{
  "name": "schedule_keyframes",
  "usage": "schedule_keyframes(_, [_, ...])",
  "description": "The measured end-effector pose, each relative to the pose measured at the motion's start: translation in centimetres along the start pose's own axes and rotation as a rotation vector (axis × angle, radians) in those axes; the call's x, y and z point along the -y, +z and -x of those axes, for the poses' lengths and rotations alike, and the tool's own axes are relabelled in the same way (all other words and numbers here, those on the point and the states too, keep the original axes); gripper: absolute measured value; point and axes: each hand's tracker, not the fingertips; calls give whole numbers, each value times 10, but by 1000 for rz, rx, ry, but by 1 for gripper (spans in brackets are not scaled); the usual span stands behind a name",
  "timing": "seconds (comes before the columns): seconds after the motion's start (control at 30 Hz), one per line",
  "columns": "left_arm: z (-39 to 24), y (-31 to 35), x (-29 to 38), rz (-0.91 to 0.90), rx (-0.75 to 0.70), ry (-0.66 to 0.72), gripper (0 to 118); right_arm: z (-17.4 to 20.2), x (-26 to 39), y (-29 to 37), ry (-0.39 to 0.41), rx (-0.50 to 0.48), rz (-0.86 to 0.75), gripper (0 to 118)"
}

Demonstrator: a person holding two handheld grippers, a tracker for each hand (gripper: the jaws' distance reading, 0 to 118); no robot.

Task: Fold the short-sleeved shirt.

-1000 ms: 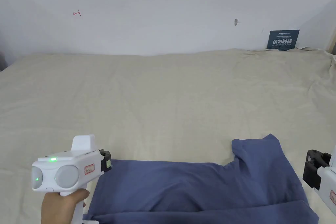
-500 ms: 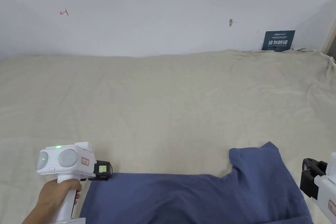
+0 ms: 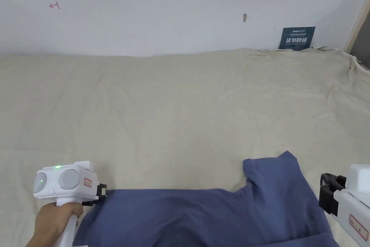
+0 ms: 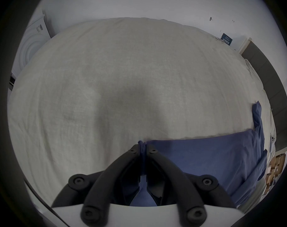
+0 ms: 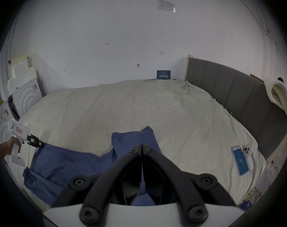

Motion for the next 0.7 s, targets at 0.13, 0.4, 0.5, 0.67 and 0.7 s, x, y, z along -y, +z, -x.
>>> schedule_keyframes(0.13, [-3, 15, 5, -49, 7, 1, 0, -10, -6, -12, -10, -16, 26, 0])
schedule_keyframes(0.4, [-3, 65, 18, -153, 54, 7, 0, -37, -15, -94, -33, -28, 234, 1])
schedule_keyframes(0.5, [-1, 74, 20, -165, 63, 10, 0, -46, -11, -127, -112, -37, 313, 35])
schedule_keyframes(0.67, [0, 80, 24, -172, 74, 10, 0, -49, 3, -168, -77, -14, 419, 98])
schedule_keyframes(0.7, [0, 81, 25, -172, 75, 7, 0, -47, 7, -173, -74, -4, 440, 98])
